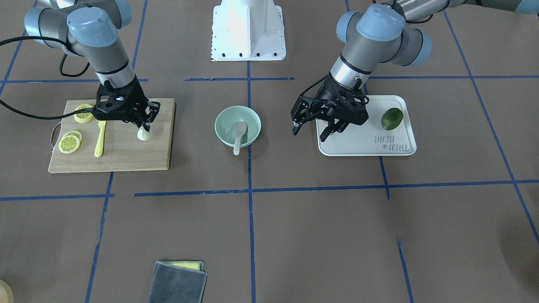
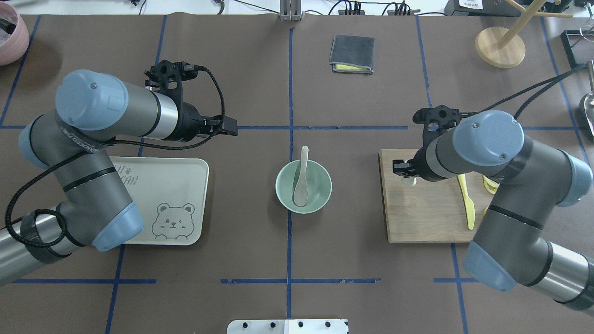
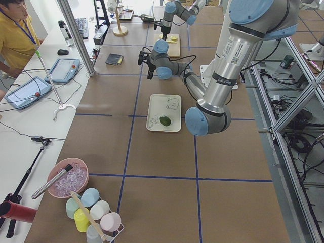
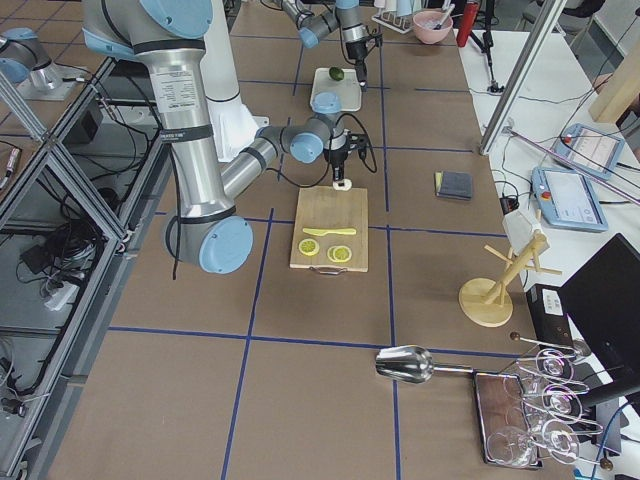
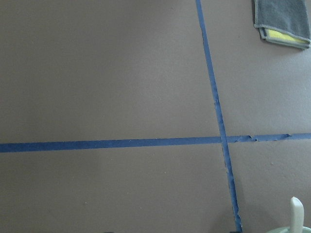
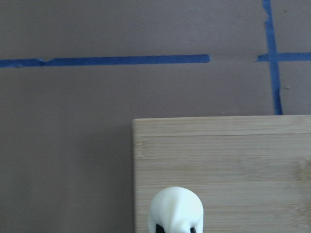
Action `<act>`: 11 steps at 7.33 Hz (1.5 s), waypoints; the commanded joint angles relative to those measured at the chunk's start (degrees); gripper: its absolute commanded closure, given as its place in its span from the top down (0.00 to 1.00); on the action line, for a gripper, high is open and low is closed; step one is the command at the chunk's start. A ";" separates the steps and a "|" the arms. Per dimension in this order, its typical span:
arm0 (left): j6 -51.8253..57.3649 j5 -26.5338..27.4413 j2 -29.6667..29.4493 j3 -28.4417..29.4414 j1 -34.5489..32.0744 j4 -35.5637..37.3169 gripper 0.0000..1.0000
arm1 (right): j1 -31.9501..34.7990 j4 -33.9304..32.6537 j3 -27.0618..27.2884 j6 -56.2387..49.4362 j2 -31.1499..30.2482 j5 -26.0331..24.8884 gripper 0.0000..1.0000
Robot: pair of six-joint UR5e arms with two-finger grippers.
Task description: Put spoon and bun in bowl
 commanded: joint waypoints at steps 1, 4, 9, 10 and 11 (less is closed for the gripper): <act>0.07 -1.81 4.78 -4.95 -2.92 -0.06 0.84 | -4.56 -8.09 -2.75 8.56 13.65 -2.10 0.25; -0.01 -4.37 5.41 -4.97 -4.79 -0.23 0.86 | -10.55 -7.92 -11.64 16.60 23.80 -7.55 0.43; 0.16 -4.11 6.02 -4.62 -5.66 -0.14 0.88 | -11.00 -7.83 -12.45 16.09 23.46 -8.18 0.90; 4.51 -4.28 8.20 -4.44 -8.97 -0.14 0.99 | -8.74 -8.00 -9.31 15.91 22.50 -7.92 1.00; 16.91 -4.28 13.01 -4.35 -12.92 -0.32 0.99 | -6.54 -7.92 -5.28 15.30 17.27 -7.14 1.00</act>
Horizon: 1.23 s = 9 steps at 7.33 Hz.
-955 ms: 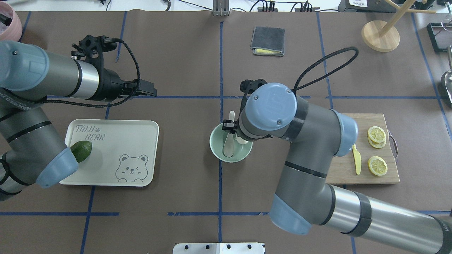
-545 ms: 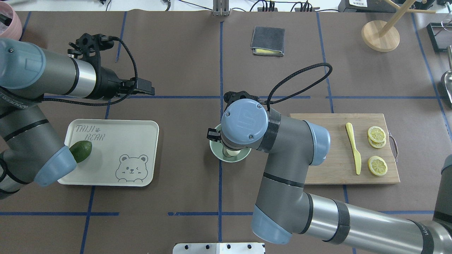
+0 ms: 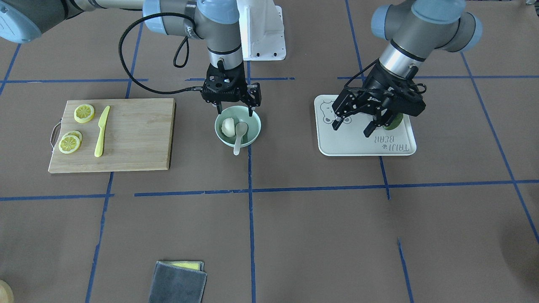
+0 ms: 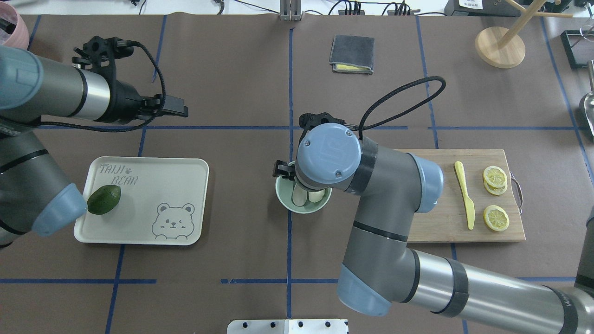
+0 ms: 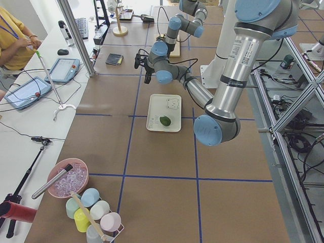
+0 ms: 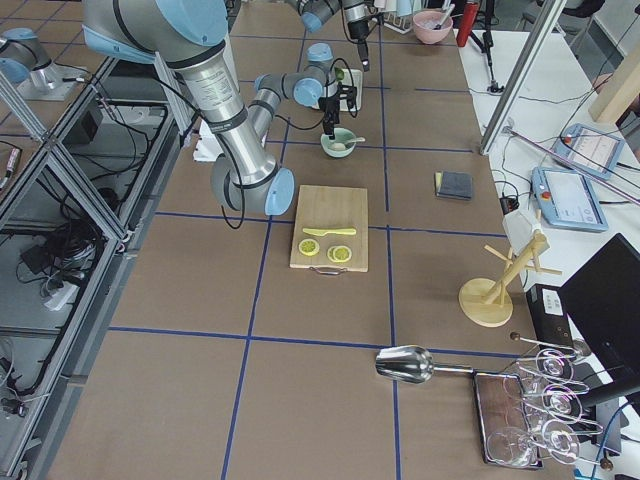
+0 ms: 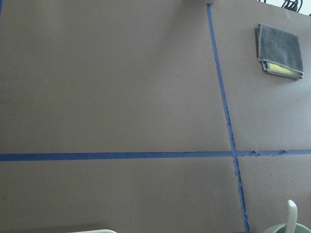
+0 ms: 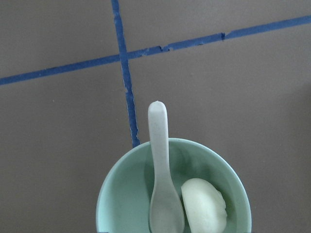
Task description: Put spoon and bun in bowl
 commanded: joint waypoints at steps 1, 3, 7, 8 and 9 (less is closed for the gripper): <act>23.20 -1.11 8.19 0.24 -9.83 -0.31 0.99 | 6.44 0.19 8.62 -5.82 -10.15 1.82 1.00; 43.17 -10.56 13.22 2.60 -21.69 0.30 0.99 | 18.02 0.28 11.74 -20.83 -19.84 13.72 1.00; 74.78 -16.31 14.48 11.82 -40.26 11.26 0.99 | 40.69 0.10 11.48 -54.38 -34.52 25.35 1.00; 75.18 -21.19 14.29 13.85 -41.08 12.24 0.99 | 47.20 0.01 10.60 -65.17 -38.04 29.91 1.00; 75.27 -24.81 14.64 16.56 -41.69 11.99 0.99 | 52.74 -0.51 10.25 -74.33 -41.55 32.13 1.00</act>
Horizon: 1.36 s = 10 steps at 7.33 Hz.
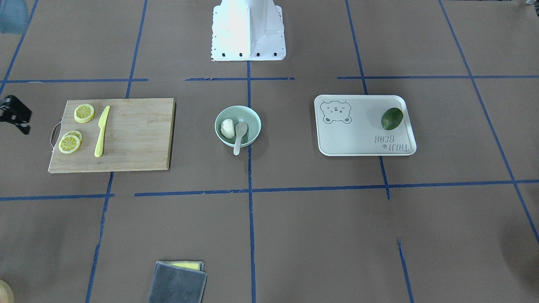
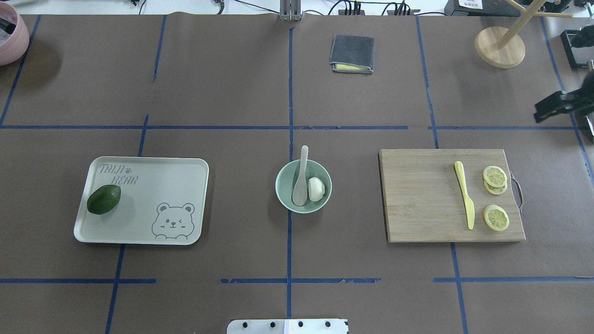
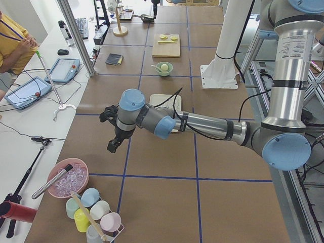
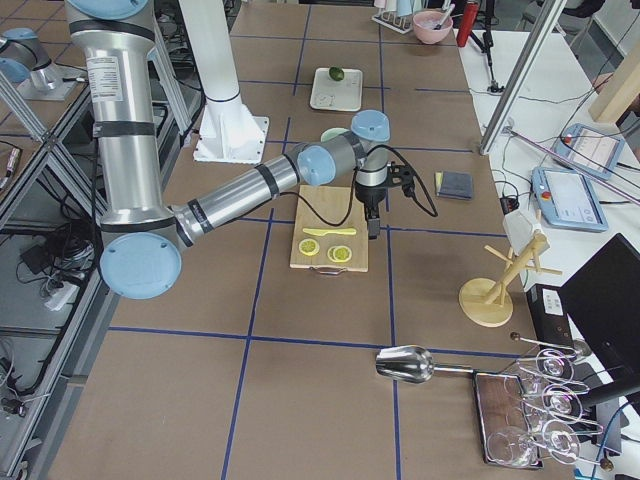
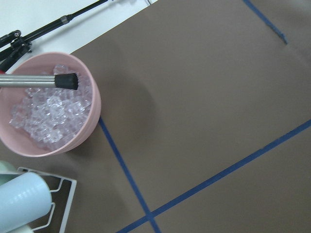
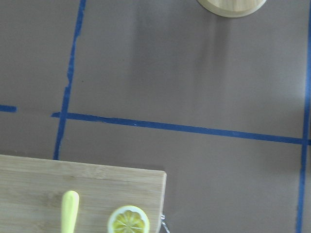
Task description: Put spoon and bun in bowl
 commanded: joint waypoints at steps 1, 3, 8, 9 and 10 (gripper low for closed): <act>1.01 -5.05 0.44 3.14 -1.57 1.28 1.00 | 10.82 -0.35 -0.94 -19.54 -7.75 4.04 1.00; -3.96 -4.87 -0.86 3.40 -1.31 5.83 1.00 | 12.77 -0.01 -4.17 -20.93 -9.97 4.13 1.00; -6.03 -4.70 2.64 2.79 -1.48 6.30 1.00 | 13.40 0.26 -11.13 -21.46 -7.10 8.97 1.00; -6.11 -4.44 3.08 0.79 -1.57 6.21 1.00 | 13.40 0.35 -12.44 -21.72 -6.90 8.97 1.00; -6.11 -4.70 5.96 -2.02 -1.66 6.73 1.00 | 13.40 1.13 -14.28 -21.46 -6.46 9.05 1.00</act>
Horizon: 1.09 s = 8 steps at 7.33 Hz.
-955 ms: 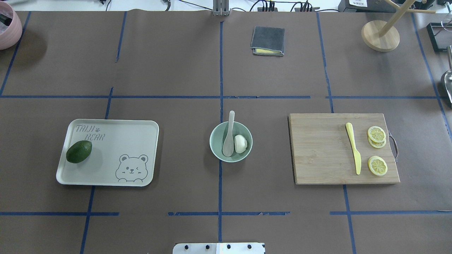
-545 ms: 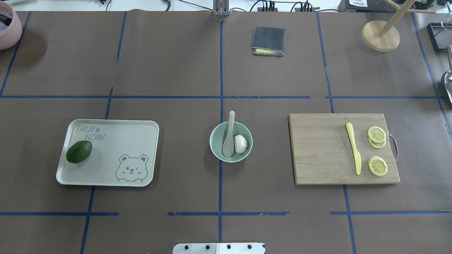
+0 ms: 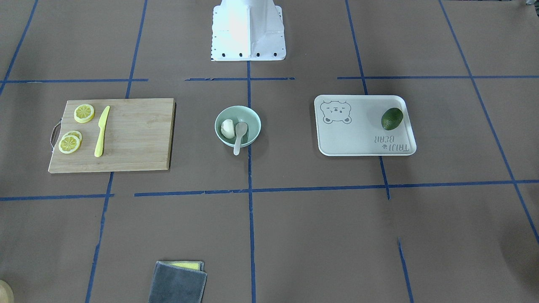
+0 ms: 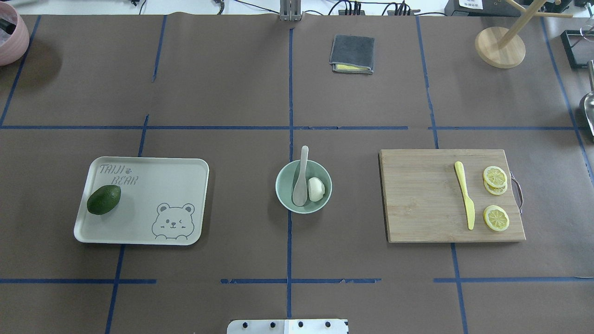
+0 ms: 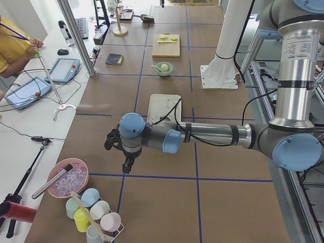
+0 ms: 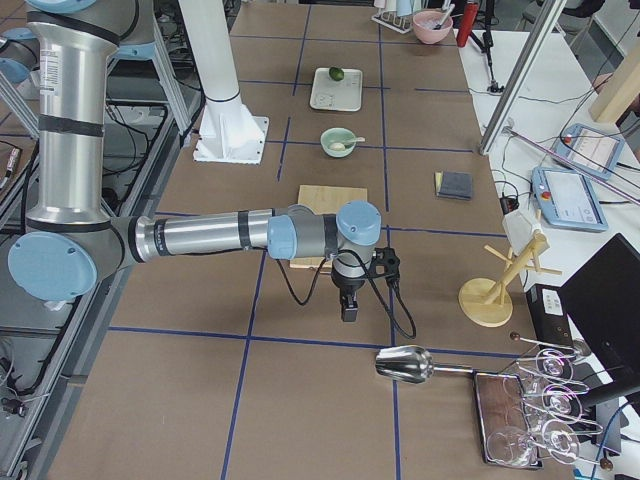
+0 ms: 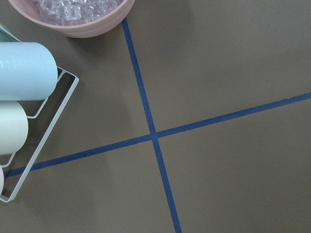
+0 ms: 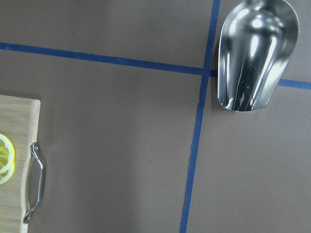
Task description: Put spoon and bun in bowl
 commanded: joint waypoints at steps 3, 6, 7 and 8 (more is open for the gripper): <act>0.59 0.08 3.43 -3.02 0.16 1.26 1.00 | 0.02 3.81 -2.26 0.11 0.67 0.10 1.00; 0.59 -0.09 3.98 -5.05 0.24 12.37 1.00 | 0.02 3.72 -2.26 0.11 0.49 0.63 1.00; 0.59 0.17 1.88 -5.05 0.24 15.65 1.00 | 0.02 3.63 -2.34 0.11 0.58 0.63 1.00; 0.41 0.09 0.38 -4.18 0.24 16.55 1.00 | 0.02 3.20 -2.26 0.19 0.58 1.41 1.00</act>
